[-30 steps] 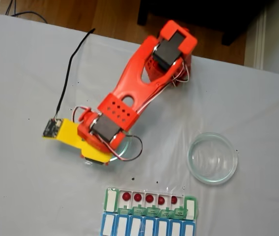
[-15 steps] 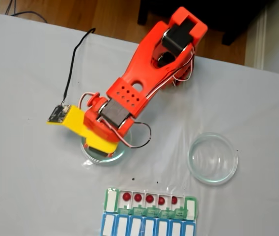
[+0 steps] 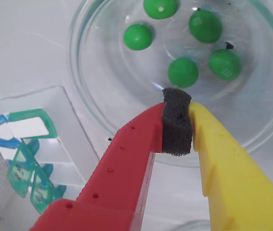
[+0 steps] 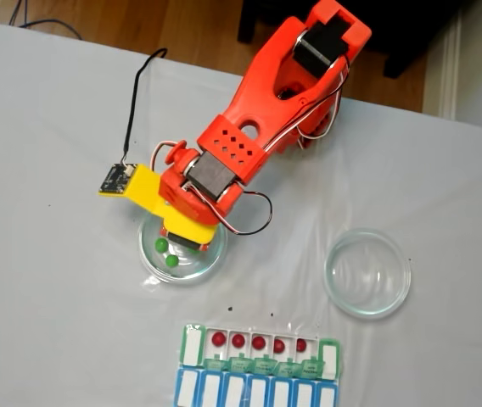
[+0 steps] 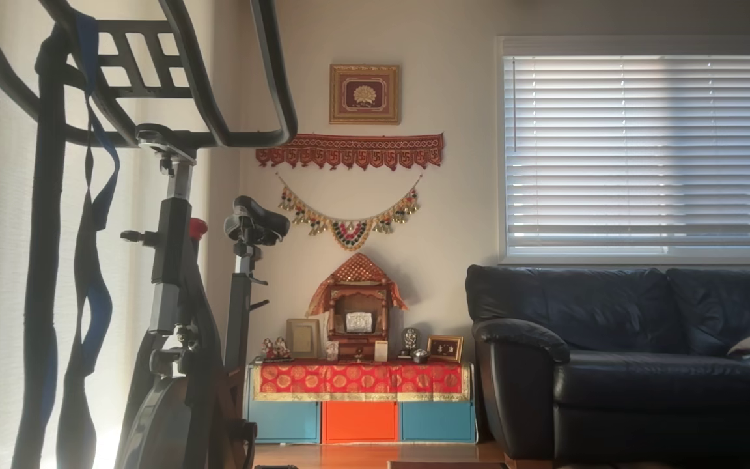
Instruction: Sort medicines into box.
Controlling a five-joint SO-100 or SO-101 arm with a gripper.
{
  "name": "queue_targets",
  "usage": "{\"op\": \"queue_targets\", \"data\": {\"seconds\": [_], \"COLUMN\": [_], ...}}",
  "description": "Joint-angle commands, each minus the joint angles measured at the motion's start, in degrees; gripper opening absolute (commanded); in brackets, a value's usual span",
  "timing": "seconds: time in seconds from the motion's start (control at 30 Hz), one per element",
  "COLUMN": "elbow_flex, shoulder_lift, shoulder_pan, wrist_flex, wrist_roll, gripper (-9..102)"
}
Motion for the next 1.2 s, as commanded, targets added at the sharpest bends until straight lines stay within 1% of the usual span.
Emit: {"op": "queue_targets", "data": {"seconds": [0.0, 0.2, 0.73, 1.03, 1.17], "elbow_flex": [-1.1, -0.5, -0.3, 1.3, 2.1], "shoulder_lift": [-0.4, -3.5, -6.7, -7.6, -7.6], "shoulder_pan": [-1.3, -1.1, -1.3, -1.3, -1.2], "wrist_flex": [-3.3, -5.5, -3.0, -3.6, -5.4], "wrist_roll": [1.8, 2.6, 2.8, 3.9, 4.8], "gripper": [1, 2, 15, 16, 16]}}
